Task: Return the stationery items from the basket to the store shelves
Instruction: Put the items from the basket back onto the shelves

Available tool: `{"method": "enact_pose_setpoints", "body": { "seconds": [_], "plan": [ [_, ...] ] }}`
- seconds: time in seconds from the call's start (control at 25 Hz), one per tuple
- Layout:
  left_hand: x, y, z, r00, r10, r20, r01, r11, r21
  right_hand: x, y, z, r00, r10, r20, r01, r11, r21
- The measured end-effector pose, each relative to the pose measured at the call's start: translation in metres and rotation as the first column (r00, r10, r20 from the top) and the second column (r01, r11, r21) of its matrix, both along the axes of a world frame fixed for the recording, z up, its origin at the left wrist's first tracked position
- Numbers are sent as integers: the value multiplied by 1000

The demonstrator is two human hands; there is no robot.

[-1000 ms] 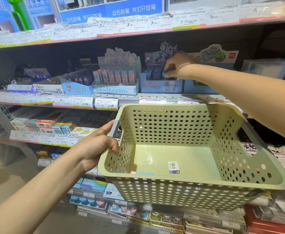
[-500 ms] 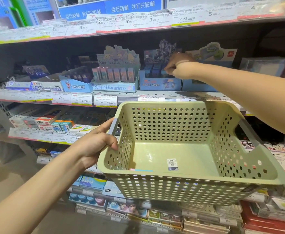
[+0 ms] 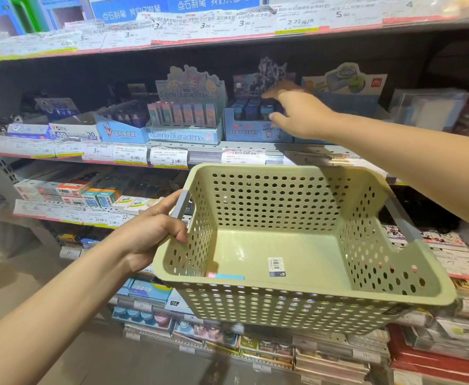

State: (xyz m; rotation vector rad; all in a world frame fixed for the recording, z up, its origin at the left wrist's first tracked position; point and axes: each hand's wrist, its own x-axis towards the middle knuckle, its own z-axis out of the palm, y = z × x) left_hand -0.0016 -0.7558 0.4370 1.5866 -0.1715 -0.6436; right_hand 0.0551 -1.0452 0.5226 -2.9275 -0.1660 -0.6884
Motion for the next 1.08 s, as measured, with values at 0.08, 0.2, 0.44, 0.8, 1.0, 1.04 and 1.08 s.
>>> {"method": "enact_pose_setpoints", "body": {
  "seconds": [0.08, 0.2, 0.44, 0.8, 1.0, 1.04, 1.08],
  "plan": [
    [-3, 0, -1, 1000, 1, 1, -1, 1000, -1, -15, 7, -3, 984, 113, 138, -116, 993, 18],
    [-6, 0, -2, 1000, 21, 8, -21, 1000, 0, -43, 21, -12, 950, 292, 114, -296, 955, 21],
    [-14, -3, -4, 999, 51, -3, -51, 999, -14, -73, 44, -36, 868, 384, -316, -412, 911, -26],
    [-19, 4, -12, 999, 50, -3, -50, 998, -37, -64, 87, -122, 431, 313, -846, -370, 917, 151],
    [-12, 15, -16, 999, 49, -9, -49, 998, -39, -66, 108, -152, 371, 220, -902, -264, 956, 124],
    [-9, 18, -16, 999, 38, -14, -38, 998, -43, -66, 112, -154, 367, 190, -911, -247, 964, 101],
    [-5, 23, -16, 1000, 23, -19, -24, 999, -48, -65, 118, -157, 370, 163, -914, -240, 968, 76]
  ]
}}
